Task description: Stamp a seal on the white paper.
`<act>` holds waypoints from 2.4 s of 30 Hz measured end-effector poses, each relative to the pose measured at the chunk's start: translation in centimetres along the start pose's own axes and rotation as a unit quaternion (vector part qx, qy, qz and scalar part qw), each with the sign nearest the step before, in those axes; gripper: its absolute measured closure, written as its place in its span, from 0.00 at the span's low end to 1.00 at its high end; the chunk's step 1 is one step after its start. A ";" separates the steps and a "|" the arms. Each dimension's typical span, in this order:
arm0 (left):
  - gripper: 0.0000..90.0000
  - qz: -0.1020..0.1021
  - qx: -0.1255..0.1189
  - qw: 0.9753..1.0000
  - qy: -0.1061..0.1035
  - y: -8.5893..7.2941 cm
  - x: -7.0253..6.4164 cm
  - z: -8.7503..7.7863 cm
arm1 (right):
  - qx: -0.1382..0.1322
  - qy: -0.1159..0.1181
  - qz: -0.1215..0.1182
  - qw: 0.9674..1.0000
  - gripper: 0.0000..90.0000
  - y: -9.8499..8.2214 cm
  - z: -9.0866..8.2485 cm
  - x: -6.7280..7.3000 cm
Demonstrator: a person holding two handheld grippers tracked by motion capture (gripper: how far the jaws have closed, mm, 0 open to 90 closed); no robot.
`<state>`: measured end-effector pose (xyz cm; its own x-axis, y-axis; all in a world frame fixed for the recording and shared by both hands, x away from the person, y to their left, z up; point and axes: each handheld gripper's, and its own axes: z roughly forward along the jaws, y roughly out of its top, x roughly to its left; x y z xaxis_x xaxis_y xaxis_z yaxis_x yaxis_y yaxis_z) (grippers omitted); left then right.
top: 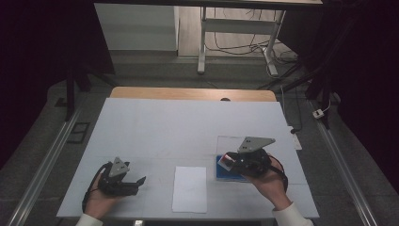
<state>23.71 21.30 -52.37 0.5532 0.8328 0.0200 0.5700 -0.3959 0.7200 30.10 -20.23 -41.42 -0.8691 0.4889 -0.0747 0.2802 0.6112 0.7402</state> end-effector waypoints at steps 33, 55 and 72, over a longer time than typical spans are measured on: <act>0.19 0.001 -0.001 1.000 -0.002 0.1 -0.1 -0.1 | 0.011 0.032 -0.030 0.999 0.78 0.8 2.1 2.4; 0.19 -0.002 -0.004 1.000 -0.005 0.1 -0.1 -0.2 | 0.029 0.058 -0.056 0.996 0.78 2.7 4.4 4.4; 0.19 -0.002 -0.002 1.000 -0.006 0.0 -0.1 -0.1 | 0.057 0.080 -0.076 0.992 0.78 3.7 7.9 6.3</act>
<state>23.61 21.25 -52.30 0.5583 0.8296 0.0098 0.5689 -0.3914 0.7233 28.89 -9.94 -44.42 -0.9559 0.2865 -0.0652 0.1780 0.7412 0.6472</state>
